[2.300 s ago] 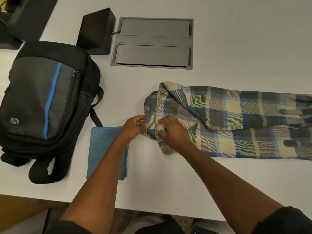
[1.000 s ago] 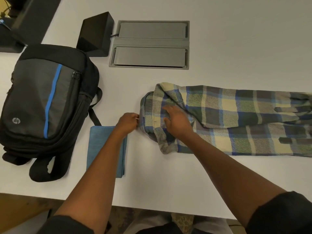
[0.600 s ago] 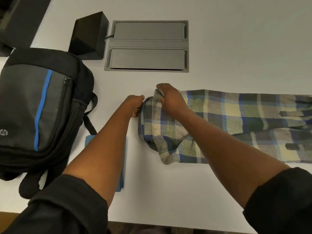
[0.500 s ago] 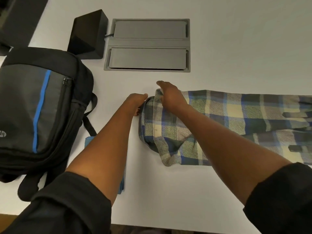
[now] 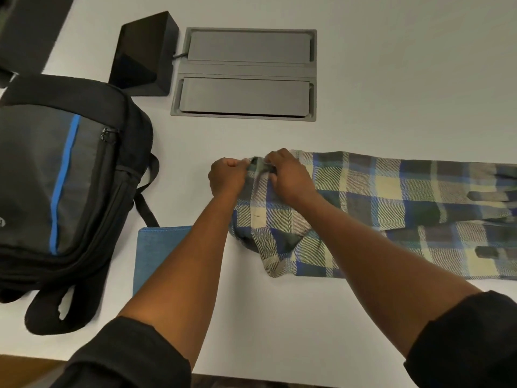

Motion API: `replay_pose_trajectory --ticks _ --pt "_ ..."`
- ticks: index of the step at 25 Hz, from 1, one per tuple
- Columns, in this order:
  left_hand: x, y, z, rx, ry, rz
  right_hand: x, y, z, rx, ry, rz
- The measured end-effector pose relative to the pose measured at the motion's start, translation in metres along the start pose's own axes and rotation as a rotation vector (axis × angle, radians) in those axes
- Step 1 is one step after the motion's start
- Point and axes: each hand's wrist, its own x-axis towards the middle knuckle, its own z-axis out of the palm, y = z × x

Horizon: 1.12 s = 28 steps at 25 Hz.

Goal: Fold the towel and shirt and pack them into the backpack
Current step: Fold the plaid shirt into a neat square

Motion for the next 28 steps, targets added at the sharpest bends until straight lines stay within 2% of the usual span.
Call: replay_pose_trajectory --ticks 2,3,5,7,8,12,15,19,24,28 --pt "-0.011 0.002 0.004 0.092 0.091 0.017 -0.012 0.001 -0.002 0.022 -0.001 -0.043" --pt "-0.018 0.004 0.006 0.134 0.155 0.094 -0.019 0.002 -0.003 0.028 0.041 -0.061" --pt "-0.04 0.009 0.017 0.211 0.239 0.421 -0.037 0.008 -0.01 0.019 0.139 -0.068" --pt "-0.074 0.011 0.04 0.261 0.136 0.721 -0.057 0.028 -0.016 -0.057 0.198 0.024" --pt "-0.093 0.01 0.056 0.28 0.034 0.787 -0.067 0.043 -0.021 -0.108 0.201 0.09" --pt "-0.14 0.004 0.118 0.483 -0.286 0.854 -0.12 0.122 -0.047 -0.28 0.107 0.273" --pt "-0.145 -0.001 0.151 0.718 -0.386 0.884 -0.153 0.18 -0.065 -0.33 0.019 0.309" --pt "-0.137 -0.014 0.166 0.871 -0.407 0.788 -0.184 0.233 -0.086 -0.366 -0.015 0.3" --pt "-0.14 -0.012 0.17 0.933 -0.372 0.755 -0.21 0.281 -0.123 -0.35 0.004 0.383" --pt "-0.162 0.003 0.186 0.953 -0.277 0.686 -0.228 0.313 -0.151 -0.35 0.005 0.404"
